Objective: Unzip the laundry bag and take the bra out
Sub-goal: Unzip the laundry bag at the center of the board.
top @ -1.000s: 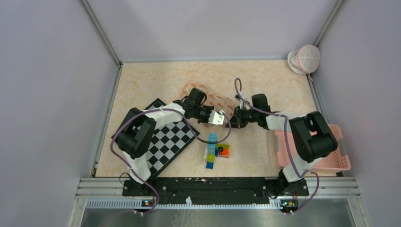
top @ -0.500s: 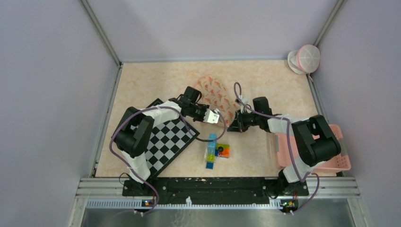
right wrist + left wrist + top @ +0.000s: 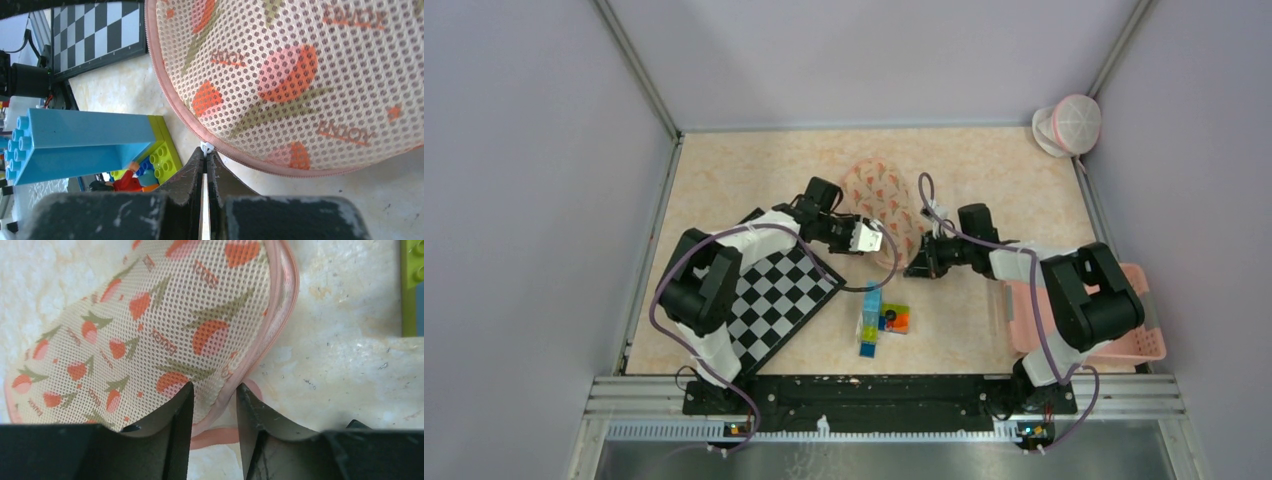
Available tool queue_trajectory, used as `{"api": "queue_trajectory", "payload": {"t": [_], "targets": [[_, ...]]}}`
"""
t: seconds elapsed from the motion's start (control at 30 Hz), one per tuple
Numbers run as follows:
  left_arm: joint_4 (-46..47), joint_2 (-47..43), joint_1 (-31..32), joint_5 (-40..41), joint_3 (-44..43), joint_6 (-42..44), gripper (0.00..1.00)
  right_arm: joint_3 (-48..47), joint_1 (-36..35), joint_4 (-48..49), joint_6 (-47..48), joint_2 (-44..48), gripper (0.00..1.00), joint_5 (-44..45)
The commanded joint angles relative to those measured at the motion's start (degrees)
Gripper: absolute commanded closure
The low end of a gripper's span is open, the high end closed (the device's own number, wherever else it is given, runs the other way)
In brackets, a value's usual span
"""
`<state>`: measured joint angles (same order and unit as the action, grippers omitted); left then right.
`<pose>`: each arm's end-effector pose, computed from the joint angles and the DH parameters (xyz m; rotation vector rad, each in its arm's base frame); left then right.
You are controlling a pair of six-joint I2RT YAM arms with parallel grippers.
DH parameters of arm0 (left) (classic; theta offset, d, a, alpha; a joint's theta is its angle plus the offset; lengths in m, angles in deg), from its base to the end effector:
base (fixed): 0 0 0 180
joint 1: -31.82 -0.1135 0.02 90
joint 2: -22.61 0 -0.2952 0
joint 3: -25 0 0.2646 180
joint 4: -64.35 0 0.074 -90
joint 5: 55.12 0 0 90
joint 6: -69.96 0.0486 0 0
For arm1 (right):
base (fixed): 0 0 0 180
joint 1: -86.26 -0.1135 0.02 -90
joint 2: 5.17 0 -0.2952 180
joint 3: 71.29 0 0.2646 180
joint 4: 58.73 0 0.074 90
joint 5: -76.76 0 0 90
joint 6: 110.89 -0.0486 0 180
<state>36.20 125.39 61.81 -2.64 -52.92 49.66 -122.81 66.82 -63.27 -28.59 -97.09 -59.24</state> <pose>0.3257 -0.2221 0.2003 1.9150 1.2759 -0.4707 0.2785 0.1354 0.1609 -0.6395 2.2516 1.1756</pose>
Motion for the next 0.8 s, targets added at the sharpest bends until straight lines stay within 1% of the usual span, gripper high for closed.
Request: {"api": "queue_trajectory", "payload": {"t": [0.0,0.07,0.23,0.37,0.43,0.5,0.57,0.67,0.77], "targets": [[-1.0,-4.1,1.5,-4.1,-0.3,-1.0,0.55,-3.9,-1.2,4.3,-1.9,-0.8,1.0,-1.5],[-1.7,-4.2,2.1,-4.3,-0.4,-0.4,0.52,-4.8,-1.7,5.0,-2.6,-1.5,1.0,-1.5],[-2.2,-3.6,4.0,-5.5,-1.5,-0.7,0.49,-6.7,-2.9,6.5,-4.2,-3.1,1.0,-1.4],[-2.3,-2.5,5.0,-5.5,-2.0,-0.9,0.48,-7.5,-3.6,7.4,-5.0,-3.6,1.0,-1.1],[-2.3,-2.2,5.3,-4.9,-1.9,-1.1,0.5,-7.5,-3.7,7.4,-5.1,-3.6,1.0,-1.0],[-2.1,-2.0,5.3,-3.7,-1.4,-1.5,0.56,-7.4,-3.7,7.0,-5.1,-3.3,1.0,-0.9],[-2.1,-2.0,5.3,-1.1,-0.5,-1.2,0.66,-7.1,-3.7,6.3,-4.6,-2.8,1.0,-0.8],[-1.4,-2.3,5.0,1.9,1.0,-0.8,0.84,-6.6,-3.6,4.6,-3.4,-1.9,1.0,-0.9],[1.4,-2.8,4.7,4.7,3.0,-1.6,0.97,-5.9,-3.6,2.8,-2.0,-1.1,1.0,-0.9]]}}
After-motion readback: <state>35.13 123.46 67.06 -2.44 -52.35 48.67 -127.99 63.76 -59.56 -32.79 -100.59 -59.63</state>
